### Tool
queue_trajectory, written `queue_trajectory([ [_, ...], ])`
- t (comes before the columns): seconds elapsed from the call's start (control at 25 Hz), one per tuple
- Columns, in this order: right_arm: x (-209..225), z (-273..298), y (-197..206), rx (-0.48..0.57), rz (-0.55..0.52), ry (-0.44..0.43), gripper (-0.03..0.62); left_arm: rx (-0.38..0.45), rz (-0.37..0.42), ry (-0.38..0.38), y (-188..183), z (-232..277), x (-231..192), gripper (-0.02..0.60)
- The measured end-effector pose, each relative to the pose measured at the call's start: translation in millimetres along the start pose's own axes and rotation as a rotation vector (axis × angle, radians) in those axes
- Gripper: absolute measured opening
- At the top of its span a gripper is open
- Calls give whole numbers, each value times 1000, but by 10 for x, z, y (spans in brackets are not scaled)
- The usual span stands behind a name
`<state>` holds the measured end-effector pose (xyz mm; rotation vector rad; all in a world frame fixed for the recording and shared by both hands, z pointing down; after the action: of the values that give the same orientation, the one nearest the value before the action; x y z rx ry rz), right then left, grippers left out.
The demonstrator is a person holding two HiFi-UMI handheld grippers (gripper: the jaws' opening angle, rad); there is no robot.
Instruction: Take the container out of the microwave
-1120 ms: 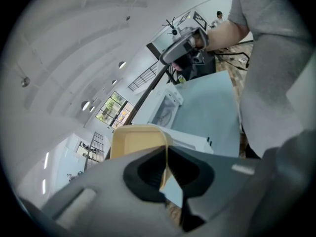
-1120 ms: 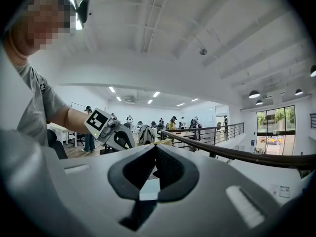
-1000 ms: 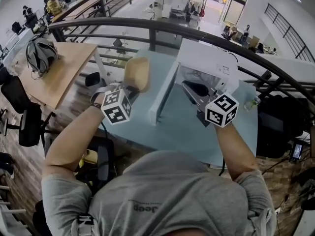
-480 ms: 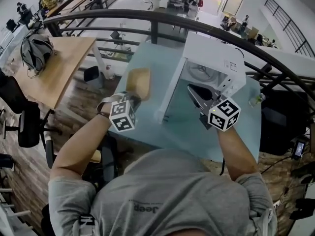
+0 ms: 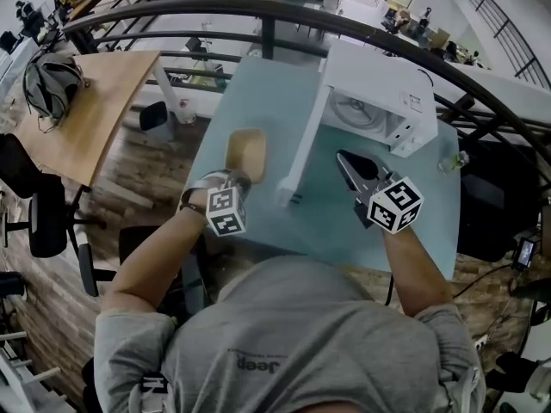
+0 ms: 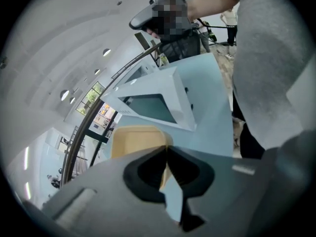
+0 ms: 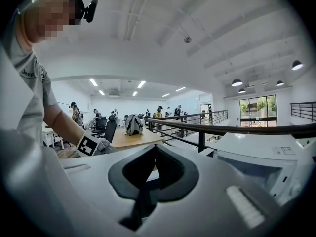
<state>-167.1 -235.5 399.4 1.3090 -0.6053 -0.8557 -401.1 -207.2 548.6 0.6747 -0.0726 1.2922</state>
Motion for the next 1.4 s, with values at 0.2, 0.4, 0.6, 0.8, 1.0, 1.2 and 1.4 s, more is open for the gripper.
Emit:
queue_trajectory([
  [0.2, 2, 16, 156, -28, 19, 18, 3, -30, 7, 20, 210, 279, 134, 31],
  [0.4, 28, 50, 274, -46, 39, 36, 3, -53, 29, 38, 322, 485, 226, 31],
  [0.6, 60, 69, 409, -67, 59, 52, 3, -65, 26, 72, 401, 750, 345, 31],
  [0.8, 102, 62, 515, -84, 74, 65, 3, -85, 45, 103, 448, 973, 476, 31],
  [1.0, 161, 40, 582, -98, 90, 79, 3, -105, 64, 120, 465, 1149, 527, 32],
  [1.2, 193, 25, 632, -109, 101, 83, 3, -116, 82, 117, 469, 1268, 556, 32],
  [1.4, 243, -9, 648, -105, 113, 89, 3, -117, 70, 130, 446, 1291, 571, 109],
])
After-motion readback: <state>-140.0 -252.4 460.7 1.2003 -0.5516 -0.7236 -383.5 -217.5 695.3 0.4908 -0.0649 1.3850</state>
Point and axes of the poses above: the fingertips, and each gripper's own axes: z forward along the fingers, x to its right, y out of its underside, the point moved 5 cm from there along -z, backward along the fingers, and after that the axes turned 9 degrees about -z, right-handed, at the moved point
